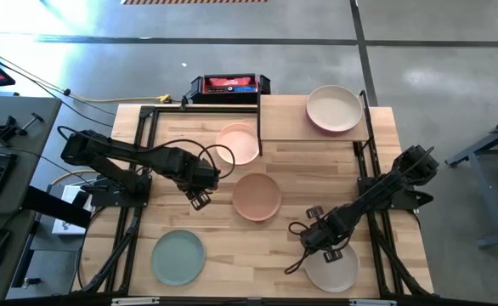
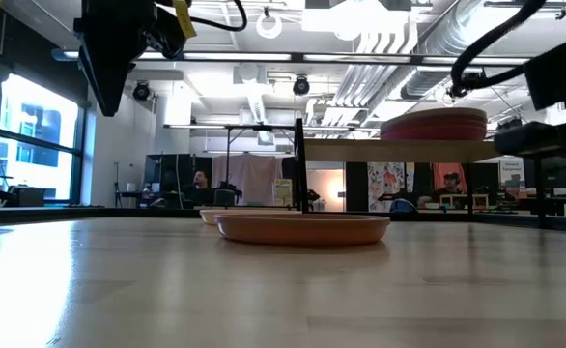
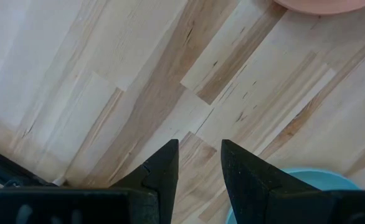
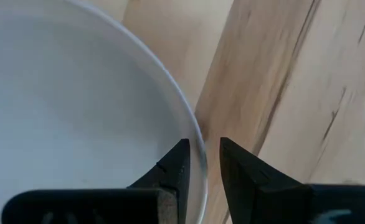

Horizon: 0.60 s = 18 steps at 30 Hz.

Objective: Place and stack plates onto a shelf
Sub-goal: Put the white plate on the shelf

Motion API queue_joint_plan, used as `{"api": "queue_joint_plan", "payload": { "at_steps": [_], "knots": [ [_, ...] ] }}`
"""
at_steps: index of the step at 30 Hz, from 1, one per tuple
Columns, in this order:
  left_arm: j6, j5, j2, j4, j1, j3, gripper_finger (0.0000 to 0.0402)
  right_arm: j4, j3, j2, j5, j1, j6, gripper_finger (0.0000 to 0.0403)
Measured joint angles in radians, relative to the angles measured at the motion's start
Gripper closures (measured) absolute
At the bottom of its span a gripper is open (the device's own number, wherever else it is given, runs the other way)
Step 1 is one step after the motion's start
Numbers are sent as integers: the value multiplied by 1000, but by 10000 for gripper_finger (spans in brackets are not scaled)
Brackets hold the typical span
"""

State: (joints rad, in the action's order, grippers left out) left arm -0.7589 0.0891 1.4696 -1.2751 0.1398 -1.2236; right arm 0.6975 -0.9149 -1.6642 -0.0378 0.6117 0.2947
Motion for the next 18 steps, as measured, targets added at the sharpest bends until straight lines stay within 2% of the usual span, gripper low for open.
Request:
{"api": "queue_joint_plan", "payload": {
  "at_steps": [6, 12, 18],
  "knots": [
    [0, 0, 0, 0, 0, 0, 291, -3, 9, 0, 1, 0, 4, 341],
    [0, 0, 0, 0, 0, 0, 291, 4, 7, 0, -5, -5, 18, 394],
    [0, 0, 0, 0, 0, 0, 291, 48, -12, 0, -6, -24, 82, 400]
  ]
}}
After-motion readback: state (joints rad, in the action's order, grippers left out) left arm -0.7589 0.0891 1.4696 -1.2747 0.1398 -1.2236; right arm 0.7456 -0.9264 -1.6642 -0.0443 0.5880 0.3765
